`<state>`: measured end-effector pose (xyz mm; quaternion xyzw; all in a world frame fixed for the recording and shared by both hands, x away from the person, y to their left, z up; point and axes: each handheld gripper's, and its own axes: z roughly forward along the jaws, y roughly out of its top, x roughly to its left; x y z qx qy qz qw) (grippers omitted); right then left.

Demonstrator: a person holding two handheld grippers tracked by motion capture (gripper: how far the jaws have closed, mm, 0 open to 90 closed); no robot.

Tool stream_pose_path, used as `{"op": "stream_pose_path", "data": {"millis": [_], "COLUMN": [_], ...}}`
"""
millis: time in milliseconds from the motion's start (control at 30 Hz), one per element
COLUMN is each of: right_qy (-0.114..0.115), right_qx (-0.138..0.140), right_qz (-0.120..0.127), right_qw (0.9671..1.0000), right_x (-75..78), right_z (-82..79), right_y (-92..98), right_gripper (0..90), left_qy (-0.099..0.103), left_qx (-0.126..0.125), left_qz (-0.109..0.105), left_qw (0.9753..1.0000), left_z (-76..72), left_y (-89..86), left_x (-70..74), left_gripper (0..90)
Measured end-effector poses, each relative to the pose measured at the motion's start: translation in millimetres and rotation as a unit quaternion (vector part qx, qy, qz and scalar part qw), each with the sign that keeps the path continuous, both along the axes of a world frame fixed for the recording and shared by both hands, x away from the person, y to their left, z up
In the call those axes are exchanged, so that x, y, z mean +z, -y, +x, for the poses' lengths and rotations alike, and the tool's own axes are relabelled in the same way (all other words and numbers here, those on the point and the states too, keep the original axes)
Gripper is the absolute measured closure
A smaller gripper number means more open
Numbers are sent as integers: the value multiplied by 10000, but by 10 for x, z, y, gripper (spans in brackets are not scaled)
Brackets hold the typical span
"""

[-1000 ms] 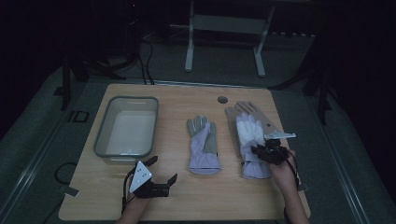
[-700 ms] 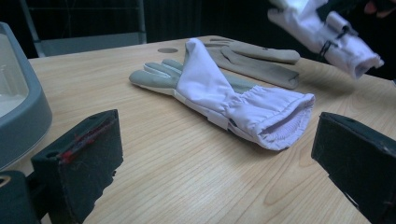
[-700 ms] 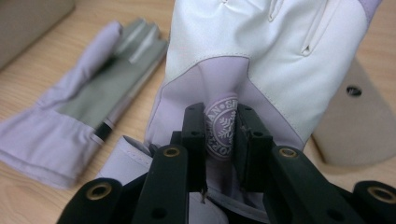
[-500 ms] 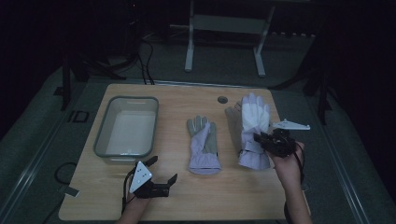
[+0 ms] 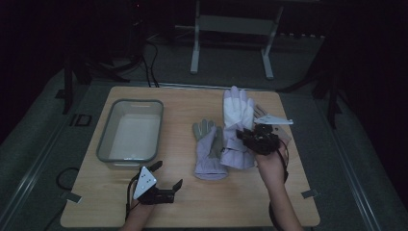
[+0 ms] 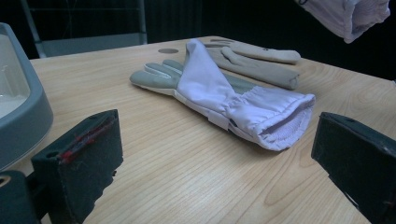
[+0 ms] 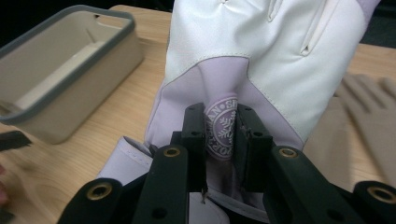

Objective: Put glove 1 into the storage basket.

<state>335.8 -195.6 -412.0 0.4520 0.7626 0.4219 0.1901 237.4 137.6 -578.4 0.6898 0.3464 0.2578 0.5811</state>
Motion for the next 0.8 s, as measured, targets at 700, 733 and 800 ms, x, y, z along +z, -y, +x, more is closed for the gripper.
{"op": "stream_pose_path", "data": {"millis": [700,733,800], "right_qy": [-825,-840,-897], "right_qx": [-102,-118,-100], "right_qz": [-458,-470,-520], "right_qw": [9955,9953,9946], "right_x": [-664,-695,-740], "right_z": [278,300,330], "right_y": [-762,-767,-778], "right_gripper": [756,754,749], "left_qy": [23,25,14], "left_qx": [-30,-31,-33], "left_qz": [19,22,41], "left_qw": [10000,10000,10000], "left_z": [-2,-2,-1], "left_y": [8,8,7], "left_x": [0,0,2], "left_gripper": [22,23,22]}}
